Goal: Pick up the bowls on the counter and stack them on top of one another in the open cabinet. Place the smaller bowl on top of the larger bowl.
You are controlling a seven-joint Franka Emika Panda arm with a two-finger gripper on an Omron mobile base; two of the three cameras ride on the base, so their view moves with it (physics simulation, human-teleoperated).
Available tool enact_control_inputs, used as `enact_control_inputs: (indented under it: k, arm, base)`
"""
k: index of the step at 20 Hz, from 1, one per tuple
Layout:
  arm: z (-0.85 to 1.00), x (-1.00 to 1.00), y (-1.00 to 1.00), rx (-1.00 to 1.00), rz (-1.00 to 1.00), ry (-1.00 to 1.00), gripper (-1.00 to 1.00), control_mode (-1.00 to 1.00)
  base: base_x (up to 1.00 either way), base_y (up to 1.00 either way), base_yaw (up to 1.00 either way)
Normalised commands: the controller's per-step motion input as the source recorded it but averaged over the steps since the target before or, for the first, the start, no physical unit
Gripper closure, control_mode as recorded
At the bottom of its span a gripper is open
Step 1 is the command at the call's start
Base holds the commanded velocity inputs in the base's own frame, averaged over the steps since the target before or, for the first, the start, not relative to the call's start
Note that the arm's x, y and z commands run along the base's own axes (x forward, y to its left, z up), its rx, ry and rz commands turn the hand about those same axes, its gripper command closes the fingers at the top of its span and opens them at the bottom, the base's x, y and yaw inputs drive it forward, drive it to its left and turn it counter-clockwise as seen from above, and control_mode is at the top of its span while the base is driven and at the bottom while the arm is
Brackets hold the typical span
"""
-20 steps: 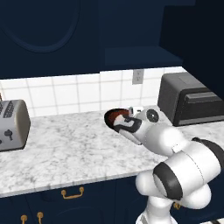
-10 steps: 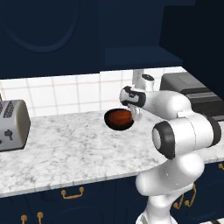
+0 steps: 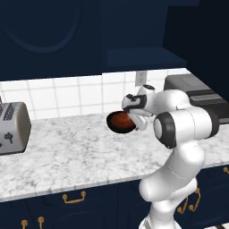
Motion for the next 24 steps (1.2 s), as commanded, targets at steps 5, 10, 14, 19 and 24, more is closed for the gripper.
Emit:
enact_control_inputs:
  k: [5,10,14,19,24]
  arm:
    - [-0.4,0.23,0.0,-0.03,0.22,0.0,-1.0,-1.0]
    - [-0.29,0.23,0.0,-0.03,0.11,0.0,-1.0,-1.0]
    - [-0.14,0.29,0.02,-0.04,0.0,0.0,-1.0,-1.0]
    - [-0.25,0.1,0.0,-0.06,0.0,0.0,-1.0,-1.0]
    - [-0.1,0.07,0.06,-0.03,0.0,-0.01,1.0,-1.0]
  base:
    - [0.0,0.0,0.0]
    - [0.0,0.0,0.0]
    - [0.0,0.0,0.0]
    - [0.0,0.0,0.0]
    - [0.0,0.0,0.0]
